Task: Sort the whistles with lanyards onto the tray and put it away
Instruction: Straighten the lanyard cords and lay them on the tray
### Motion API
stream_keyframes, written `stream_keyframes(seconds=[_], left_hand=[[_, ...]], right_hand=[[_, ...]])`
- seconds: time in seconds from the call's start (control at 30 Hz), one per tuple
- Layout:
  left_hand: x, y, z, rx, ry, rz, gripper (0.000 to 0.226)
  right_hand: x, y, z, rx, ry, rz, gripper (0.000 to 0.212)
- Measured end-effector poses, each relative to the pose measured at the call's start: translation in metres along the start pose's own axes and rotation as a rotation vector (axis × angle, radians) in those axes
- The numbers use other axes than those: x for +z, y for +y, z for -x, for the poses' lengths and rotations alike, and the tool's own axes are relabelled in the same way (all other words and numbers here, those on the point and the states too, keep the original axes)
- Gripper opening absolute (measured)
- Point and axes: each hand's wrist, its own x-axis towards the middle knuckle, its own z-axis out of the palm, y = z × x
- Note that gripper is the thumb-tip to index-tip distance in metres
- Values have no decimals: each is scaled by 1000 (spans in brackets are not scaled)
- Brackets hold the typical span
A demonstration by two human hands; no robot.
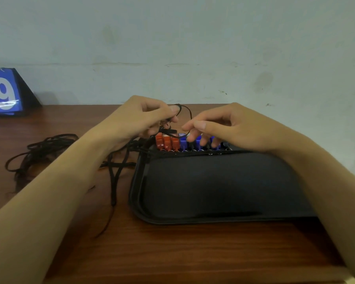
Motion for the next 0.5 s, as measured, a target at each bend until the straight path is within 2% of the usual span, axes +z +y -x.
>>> stream_keyframes(seconds=[0.13,0.27,0.5], left_hand=[[4,6,5,60,-12,-37,23],[5,9,9,131,79,-178,15],[15,12,12,217,73,-147,21]], right_hand=[[6,-1,0,6,-40,-77,33],[8,-2,-1,42,-35,-143,34],[15,-2,-2,78,5,-393,33]])
